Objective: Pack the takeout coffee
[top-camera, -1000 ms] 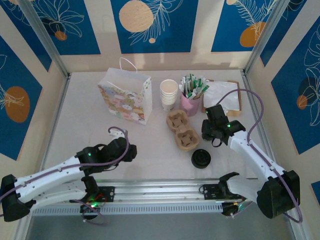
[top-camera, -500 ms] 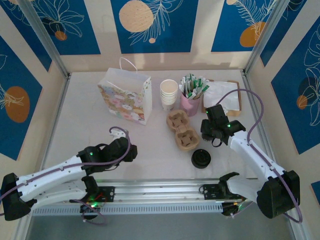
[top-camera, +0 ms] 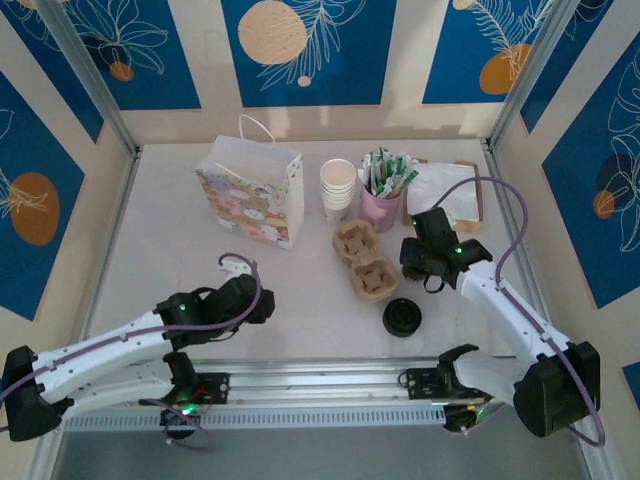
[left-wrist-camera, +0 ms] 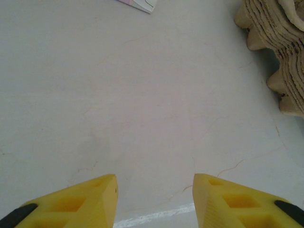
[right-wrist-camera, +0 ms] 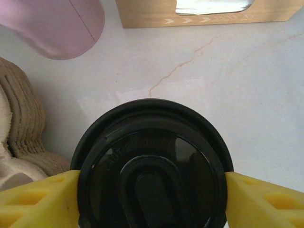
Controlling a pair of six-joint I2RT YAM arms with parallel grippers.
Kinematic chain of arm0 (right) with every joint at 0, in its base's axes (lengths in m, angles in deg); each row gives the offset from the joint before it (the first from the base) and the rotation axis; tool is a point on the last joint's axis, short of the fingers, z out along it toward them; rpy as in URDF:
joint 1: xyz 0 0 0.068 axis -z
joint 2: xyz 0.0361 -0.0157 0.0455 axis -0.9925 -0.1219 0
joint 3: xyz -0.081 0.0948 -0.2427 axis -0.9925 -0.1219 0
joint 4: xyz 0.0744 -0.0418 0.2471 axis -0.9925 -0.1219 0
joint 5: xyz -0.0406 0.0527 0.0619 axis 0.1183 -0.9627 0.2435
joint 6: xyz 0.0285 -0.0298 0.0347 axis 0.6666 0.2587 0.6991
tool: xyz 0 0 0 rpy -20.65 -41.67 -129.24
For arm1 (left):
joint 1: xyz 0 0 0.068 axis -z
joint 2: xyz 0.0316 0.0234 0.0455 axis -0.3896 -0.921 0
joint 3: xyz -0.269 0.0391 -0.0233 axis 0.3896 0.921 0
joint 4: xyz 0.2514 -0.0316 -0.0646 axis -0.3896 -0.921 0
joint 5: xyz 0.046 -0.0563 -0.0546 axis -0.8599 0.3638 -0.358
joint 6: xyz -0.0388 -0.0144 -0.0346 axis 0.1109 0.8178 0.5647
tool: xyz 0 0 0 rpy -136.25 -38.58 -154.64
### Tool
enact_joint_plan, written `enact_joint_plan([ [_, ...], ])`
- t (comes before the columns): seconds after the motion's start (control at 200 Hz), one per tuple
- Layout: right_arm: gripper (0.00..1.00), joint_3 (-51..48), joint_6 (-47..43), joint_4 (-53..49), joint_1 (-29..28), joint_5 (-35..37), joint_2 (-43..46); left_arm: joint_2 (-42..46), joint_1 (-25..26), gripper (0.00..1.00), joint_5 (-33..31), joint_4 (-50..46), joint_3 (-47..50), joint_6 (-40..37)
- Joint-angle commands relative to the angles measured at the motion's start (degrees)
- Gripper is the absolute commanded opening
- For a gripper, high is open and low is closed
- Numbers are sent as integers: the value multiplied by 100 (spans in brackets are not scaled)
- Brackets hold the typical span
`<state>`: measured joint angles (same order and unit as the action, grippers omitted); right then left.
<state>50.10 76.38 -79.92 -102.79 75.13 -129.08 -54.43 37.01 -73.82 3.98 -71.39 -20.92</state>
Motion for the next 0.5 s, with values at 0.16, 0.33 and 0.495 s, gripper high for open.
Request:
enact_joint_plan([
  [0.16, 57, 252, -4, -174, 28, -9, 91, -32, 58, 46, 72, 6, -94, 87],
  [0.33, 70, 353, -20, -332, 28, -23, -1, -29, 60, 46, 73, 10, -87, 102],
  [0.495, 73, 451, -88, -462, 35, -118, -105, -21, 55, 46, 86, 6, -89, 106],
])
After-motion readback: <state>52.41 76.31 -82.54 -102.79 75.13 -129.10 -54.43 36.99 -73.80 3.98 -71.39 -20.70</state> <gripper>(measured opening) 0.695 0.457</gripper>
